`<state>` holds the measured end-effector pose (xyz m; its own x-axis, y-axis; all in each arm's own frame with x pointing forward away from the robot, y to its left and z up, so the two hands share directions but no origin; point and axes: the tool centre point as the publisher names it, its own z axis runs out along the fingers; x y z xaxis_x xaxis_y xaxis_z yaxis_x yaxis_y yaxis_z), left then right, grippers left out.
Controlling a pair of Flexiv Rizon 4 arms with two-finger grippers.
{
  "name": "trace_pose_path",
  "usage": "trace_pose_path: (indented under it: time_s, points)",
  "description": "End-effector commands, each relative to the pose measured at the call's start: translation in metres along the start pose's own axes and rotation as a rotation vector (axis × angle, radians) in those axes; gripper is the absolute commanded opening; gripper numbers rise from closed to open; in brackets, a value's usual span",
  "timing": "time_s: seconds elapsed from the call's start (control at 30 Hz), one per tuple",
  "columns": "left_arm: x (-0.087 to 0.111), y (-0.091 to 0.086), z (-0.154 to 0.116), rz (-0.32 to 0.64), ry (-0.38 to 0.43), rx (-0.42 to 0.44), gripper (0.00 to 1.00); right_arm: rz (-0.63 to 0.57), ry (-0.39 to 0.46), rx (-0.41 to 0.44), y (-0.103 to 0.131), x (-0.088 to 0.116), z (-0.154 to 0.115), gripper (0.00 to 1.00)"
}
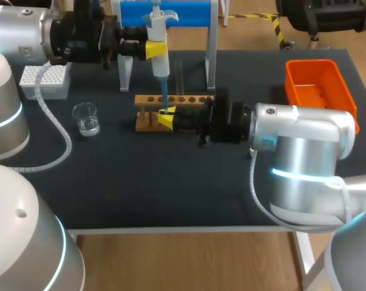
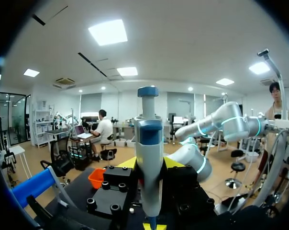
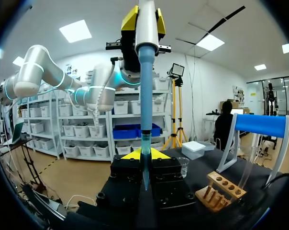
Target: Invert the test tube, pick up the pipette, mount the tip to pipette, aspirate from beaker and dispense into the tube, eject the tip, return the pipette, and cap with the stopper.
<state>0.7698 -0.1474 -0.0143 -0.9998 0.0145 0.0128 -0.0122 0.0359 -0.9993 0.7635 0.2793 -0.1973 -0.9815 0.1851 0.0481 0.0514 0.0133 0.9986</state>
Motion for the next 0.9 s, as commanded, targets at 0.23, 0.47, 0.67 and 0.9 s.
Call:
trace_pose_path:
  time_s: [0.23, 0.47, 0.67, 0.9]
  points:
    - [0.0, 0.005, 0.0, 0.0, -0.002, 0.0, 0.0, 0.011, -0.001, 0.028, -0.007, 0.005, -0.009, 1.0]
    - [0.0, 0.005, 0.0, 0.0, -0.002, 0.0, 0.0, 0.002, 0.03, 0.045, -0.022, 0.011, -0.025, 1.0]
    - [0.0, 0.005, 0.0, 0.0, -0.002, 0.0, 0.0, 0.01, 0.033, 0.06, -0.03, 0.012, -0.049, 1.0]
    - [0.0, 0.005, 0.0, 0.0, -0.002, 0.0, 0.0, 0.012, 0.029, 0.061, -0.031, 0.012, -0.053, 1.0]
